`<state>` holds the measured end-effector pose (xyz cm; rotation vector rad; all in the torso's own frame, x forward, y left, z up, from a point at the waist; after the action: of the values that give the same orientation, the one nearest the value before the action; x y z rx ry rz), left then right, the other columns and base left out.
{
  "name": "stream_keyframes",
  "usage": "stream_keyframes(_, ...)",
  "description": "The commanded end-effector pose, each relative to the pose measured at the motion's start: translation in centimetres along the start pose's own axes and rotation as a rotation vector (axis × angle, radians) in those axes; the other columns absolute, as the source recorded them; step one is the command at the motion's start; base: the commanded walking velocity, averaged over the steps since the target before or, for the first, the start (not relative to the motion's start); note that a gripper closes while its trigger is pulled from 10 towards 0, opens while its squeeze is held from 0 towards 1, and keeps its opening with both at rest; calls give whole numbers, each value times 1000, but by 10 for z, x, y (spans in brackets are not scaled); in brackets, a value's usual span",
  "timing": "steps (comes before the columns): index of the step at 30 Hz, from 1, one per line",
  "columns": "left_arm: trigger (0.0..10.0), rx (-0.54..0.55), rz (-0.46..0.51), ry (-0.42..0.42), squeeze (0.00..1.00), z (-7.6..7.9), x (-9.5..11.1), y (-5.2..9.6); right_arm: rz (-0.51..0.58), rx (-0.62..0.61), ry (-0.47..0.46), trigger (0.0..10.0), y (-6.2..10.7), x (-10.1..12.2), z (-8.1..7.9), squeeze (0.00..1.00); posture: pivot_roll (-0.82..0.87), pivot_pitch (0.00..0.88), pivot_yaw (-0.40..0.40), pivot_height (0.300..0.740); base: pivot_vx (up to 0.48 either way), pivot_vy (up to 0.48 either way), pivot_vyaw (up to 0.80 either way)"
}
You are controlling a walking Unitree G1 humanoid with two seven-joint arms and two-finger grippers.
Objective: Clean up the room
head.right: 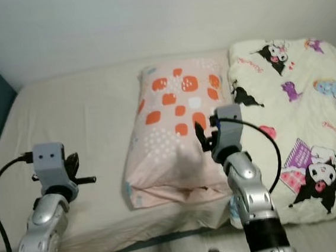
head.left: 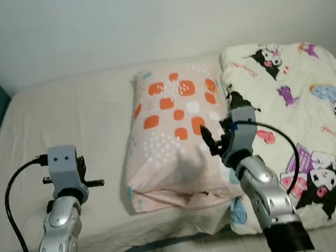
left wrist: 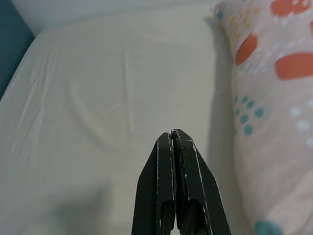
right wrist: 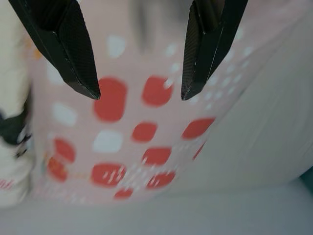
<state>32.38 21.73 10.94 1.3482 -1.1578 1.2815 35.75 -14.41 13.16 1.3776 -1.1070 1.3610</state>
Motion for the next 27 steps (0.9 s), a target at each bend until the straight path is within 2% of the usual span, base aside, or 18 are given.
stream_keyframes(1, 10000, 1, -41, -24, 0, -2, -15, 6, -47, 4, -6, 10000, 6, -18, -4, 0, 52, 121, -28, 733, 0, 0, 0)
stream_keyframes(9, 10000, -23, -86, -31, 0, 5, -33, 16, -149, -6, -25, 10000, 16, -52, -8, 0, 57, 112, -20, 740, 0, 0, 0)
stream_keyframes(11, 10000, -23, -86, -31, 0, 5, -33, 16, -149, -6, -25, 10000, 16, -52, -8, 0, 57, 112, -20, 740, 0, 0, 0)
stream_keyframes(15, 10000, -92, -179, -32, 0, 26, -64, 31, -309, 38, 25, 10000, 32, -95, -20, 0, 45, 113, -14, 740, 0, 0, 0)
stream_keyframes(22, 10000, -170, -213, -66, 0, 37, -75, 38, -389, 6, 22, 10000, 44, -118, -19, 0, 50, 109, -16, 740, 0, 0, 0)
stream_keyframes(27, 10000, -187, -224, -79, 0, 40, -78, 40, -408, -16, 24, 10000, 46, -124, -15, 0, 58, 117, -18, 740, 0, 0, 0)
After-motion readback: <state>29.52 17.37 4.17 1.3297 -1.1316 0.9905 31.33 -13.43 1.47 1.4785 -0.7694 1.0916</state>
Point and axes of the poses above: a point about 5 cm out from each wrist's last joint towards the gripper, its own y axis pointing back from the gripper into the wrist, its own x axis along the axis of the wrist's last joint, z = x × y, the point moved 3 cm from there along -y, pointing out of the wrist towards the gripper, and after that the axes turned 1 degree about y, right-handed, at the moved point
